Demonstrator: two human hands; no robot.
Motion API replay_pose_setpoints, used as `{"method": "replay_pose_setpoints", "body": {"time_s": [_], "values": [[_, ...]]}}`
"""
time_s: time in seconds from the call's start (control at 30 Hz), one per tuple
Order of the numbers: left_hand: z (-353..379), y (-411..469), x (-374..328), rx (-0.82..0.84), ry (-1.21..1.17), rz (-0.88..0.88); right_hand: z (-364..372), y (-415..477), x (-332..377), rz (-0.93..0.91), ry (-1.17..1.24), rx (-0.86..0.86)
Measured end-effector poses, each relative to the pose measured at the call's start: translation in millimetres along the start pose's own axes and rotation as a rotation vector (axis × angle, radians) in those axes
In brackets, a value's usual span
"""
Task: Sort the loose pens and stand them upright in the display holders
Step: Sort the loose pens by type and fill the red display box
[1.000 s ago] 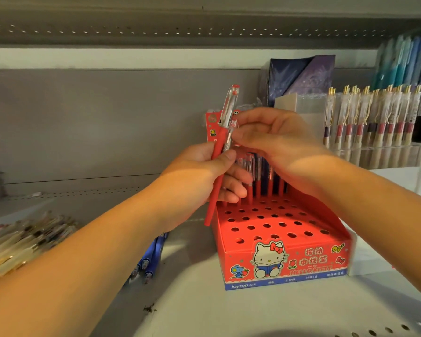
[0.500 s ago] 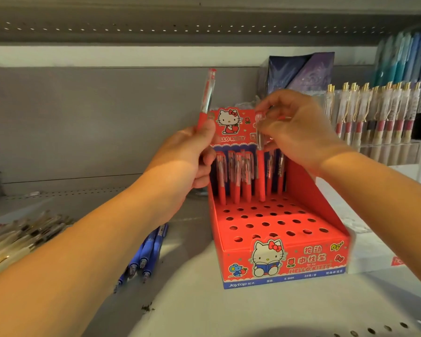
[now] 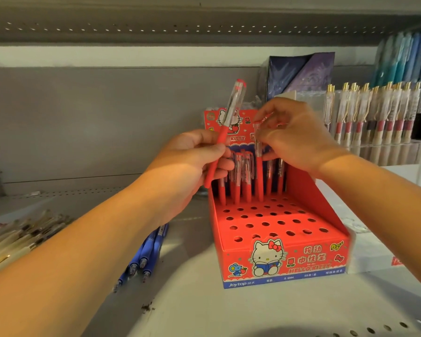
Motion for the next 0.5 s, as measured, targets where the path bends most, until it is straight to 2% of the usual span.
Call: {"method": "replay_pose_setpoints", "body": {"time_s": [0.13,0.33,0.5], "values": [[-0.8,0.9,3.3,-0.010,-0.055,0.001,0.8,0.7,-5.8,0.100,-0.124,0.070],[-5.2,-0.7,0.4,-0.041,0.146,0.056,-0.1,0.3,-6.8,0.124,-0.248,0.075],[-3.5,-2.7,0.9,-0.020,0.124,0.053,3.6,-4.6,-12.2,0.278,-0.346,0.203]]}}
Point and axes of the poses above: each hand's wrist, its own y-axis towards the middle knuckle, its own z-axis out of the palm, x = y × z, the point moved 2 cm from there along y, towards the middle knuckle, and after that the axes turned 15 degrees about y, right-handed, at the moved point
